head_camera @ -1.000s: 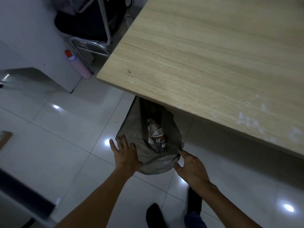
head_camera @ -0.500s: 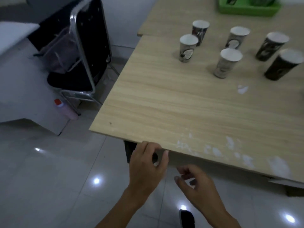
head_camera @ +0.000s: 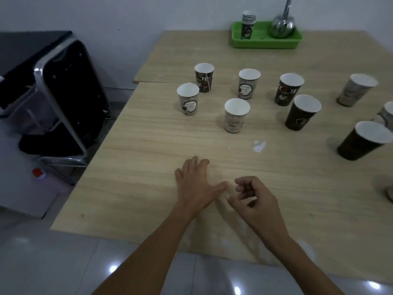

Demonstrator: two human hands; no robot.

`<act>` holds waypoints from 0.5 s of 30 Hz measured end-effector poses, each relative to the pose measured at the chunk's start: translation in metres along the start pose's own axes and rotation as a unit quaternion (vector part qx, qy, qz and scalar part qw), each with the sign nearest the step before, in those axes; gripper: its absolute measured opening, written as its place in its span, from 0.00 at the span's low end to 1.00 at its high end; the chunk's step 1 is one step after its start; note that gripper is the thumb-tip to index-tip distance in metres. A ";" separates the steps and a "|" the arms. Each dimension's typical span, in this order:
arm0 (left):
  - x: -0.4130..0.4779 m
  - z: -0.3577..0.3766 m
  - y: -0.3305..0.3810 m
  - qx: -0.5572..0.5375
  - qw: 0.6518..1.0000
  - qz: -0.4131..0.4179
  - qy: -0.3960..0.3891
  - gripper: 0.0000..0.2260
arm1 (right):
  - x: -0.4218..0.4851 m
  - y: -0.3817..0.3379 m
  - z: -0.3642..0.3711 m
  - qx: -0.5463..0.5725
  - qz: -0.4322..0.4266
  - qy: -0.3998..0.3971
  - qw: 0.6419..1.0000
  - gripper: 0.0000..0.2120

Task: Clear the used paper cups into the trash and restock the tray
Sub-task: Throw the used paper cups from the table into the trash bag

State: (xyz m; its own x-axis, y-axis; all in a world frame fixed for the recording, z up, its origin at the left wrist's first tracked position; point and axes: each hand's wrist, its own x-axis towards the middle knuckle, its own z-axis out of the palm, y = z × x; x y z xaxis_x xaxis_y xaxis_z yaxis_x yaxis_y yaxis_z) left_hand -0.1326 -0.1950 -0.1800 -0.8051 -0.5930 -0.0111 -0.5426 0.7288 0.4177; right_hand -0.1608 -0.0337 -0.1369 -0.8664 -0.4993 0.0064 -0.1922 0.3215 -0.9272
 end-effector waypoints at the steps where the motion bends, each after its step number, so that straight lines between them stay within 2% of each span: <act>1: 0.012 0.005 0.005 0.018 1.000 -0.007 0.002 0.40 | 0.018 0.006 -0.004 0.001 -0.003 0.006 1.000 0.18; 7: 0.034 0.023 0.015 0.044 0.992 -0.021 0.112 0.41 | 0.109 0.025 -0.011 -0.005 -0.024 0.054 0.998 0.28; 15: 0.041 0.028 0.014 0.063 0.992 -0.044 0.100 0.39 | 0.204 0.044 0.005 0.014 -0.032 0.107 0.994 0.48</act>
State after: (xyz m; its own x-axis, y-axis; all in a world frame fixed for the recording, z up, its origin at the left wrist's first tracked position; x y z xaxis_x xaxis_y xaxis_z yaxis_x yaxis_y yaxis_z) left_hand -0.1798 -0.1989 -0.2002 -0.6963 -0.7032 0.1440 -0.6444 0.7008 0.3060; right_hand -0.3437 -0.1256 -0.1780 -0.9316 -0.3343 0.1430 -0.2405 0.2713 -0.9320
